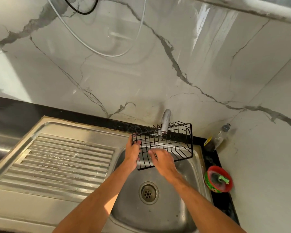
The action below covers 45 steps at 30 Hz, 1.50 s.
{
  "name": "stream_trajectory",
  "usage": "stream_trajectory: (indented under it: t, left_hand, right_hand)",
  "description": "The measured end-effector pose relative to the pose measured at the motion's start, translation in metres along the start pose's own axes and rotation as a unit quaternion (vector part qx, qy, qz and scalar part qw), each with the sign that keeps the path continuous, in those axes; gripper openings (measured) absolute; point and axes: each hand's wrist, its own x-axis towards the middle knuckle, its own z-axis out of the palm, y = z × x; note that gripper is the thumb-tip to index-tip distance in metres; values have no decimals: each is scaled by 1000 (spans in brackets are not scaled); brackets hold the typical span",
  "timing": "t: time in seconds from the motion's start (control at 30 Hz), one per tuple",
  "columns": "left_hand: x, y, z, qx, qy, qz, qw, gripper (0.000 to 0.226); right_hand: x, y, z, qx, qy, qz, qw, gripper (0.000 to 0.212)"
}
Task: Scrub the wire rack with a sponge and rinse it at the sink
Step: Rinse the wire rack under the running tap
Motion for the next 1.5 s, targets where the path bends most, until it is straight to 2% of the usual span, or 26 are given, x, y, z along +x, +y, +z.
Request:
stream_trajectory:
  t: [0.03, 0.07, 0.13, 0.2, 0.23, 0.3, 0.37, 0.53, 0.6, 0.7, 0.73, 0.8, 0.87, 0.93, 1.0, 1.07, 1.2, 1.3, 1.4, 1.43, 1.5]
  left_hand:
    - [1, 1, 3, 2, -2, -1, 1000, 47]
    - [2, 2, 5, 7, -2, 3, 1000, 48]
    - [5, 6, 8, 20, 4, 17, 1000, 49]
    - [7, 6, 9, 11, 3, 8, 1000, 49]
    - [9, 4, 9, 1, -1, -4, 1000, 50]
    - [10, 0, 7, -2, -5, -20, 1000, 53]
    - [13, -4, 10, -5, -6, -26, 1000, 52]
    - [16, 1, 12, -14, 9, -25, 1000, 52]
    - [15, -1, 9, -30, 4, -33, 999, 53]
    - [15, -6, 8, -32, 1, -30, 999, 52]
    - [16, -6, 9, -29, 1, -24, 999, 52]
    - [17, -2, 9, -10, 8, -3, 1000, 51]
    - [17, -3, 5, -15, 17, 1, 1000, 50]
    - [12, -3, -1, -31, 26, -13, 999, 48]
    - [12, -3, -6, -26, 31, -12, 999, 47]
    - [14, 1, -10, -6, 42, 5, 999, 47]
    - [19, 9, -22, 33, 64, 39, 997, 49]
    - [11, 10, -29, 14, 66, 46, 997, 46]
    - [10, 11, -33, 21, 79, 59, 995, 42]
    - [11, 12, -35, 22, 81, 61, 995, 41]
    - [17, 15, -41, 31, 91, 58, 994, 44]
  right_hand:
    - [3, -2, 2, -26, 23, -4, 999, 32]
    - [2, -2, 10, -44, 13, -18, 999, 31]
    - [-9, -1, 26, -81, -58, -50, 994, 35]
    - [-18, 5, 25, -67, -75, -67, 993, 38]
    - [-15, 8, 22, -46, -60, -55, 996, 38]
    - [-3, 7, 14, -21, 22, -13, 999, 34]
    - [7, 0, 14, -55, 89, -26, 994, 27]
    - [-11, -1, 35, -76, -19, -88, 993, 32]
    - [-9, 5, 28, -60, -26, -71, 995, 27]
    - [-1, -4, 26, -60, 37, -106, 992, 20]
    - [0, -10, 30, -70, 48, -133, 987, 24]
    - [-5, -16, 40, -58, -4, -156, 986, 38]
    - [-9, -9, 37, -41, -72, -145, 986, 41]
    - [-5, 4, 24, -33, -92, -120, 988, 30]
    - [5, 15, 8, -45, -55, -64, 995, 24]
    - [13, 19, 5, -76, -13, -64, 995, 28]
    - [4, 9, 23, -74, -120, -66, 988, 44]
    - [6, 14, 15, -23, -96, -41, 994, 37]
    - [22, 15, 6, -63, 13, -51, 997, 29]
    - [23, 15, 6, -75, 8, -61, 995, 33]
    - [17, 15, 9, -78, -66, -76, 992, 41]
